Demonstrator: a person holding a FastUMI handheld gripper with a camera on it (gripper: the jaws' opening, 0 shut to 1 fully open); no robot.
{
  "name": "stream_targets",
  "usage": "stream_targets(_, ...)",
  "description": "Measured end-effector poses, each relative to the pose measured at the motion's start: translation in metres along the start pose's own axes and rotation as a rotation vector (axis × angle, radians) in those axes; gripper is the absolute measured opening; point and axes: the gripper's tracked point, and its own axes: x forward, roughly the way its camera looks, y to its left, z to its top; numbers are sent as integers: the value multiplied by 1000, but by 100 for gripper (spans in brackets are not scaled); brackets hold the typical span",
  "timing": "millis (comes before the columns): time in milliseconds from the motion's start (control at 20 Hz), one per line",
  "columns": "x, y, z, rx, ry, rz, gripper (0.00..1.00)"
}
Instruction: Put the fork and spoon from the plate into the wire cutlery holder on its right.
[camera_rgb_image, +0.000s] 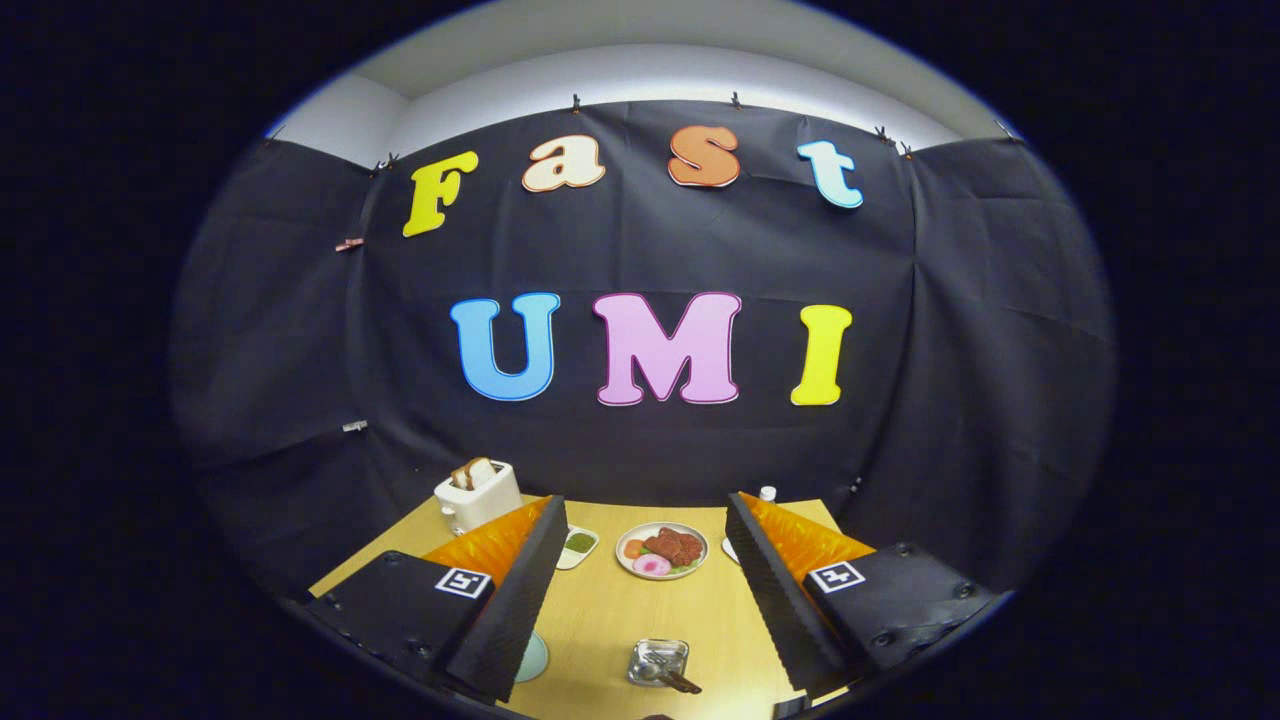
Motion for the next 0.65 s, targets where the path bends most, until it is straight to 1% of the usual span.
stream_targets(250, -9, -9, -29, 38, 60, 32, 99)
stream_targets(450, -3, -13, -29, 82, 56, 76, 99)
stream_targets(650, 5, -14, -24, 95, 33, 122, 99)
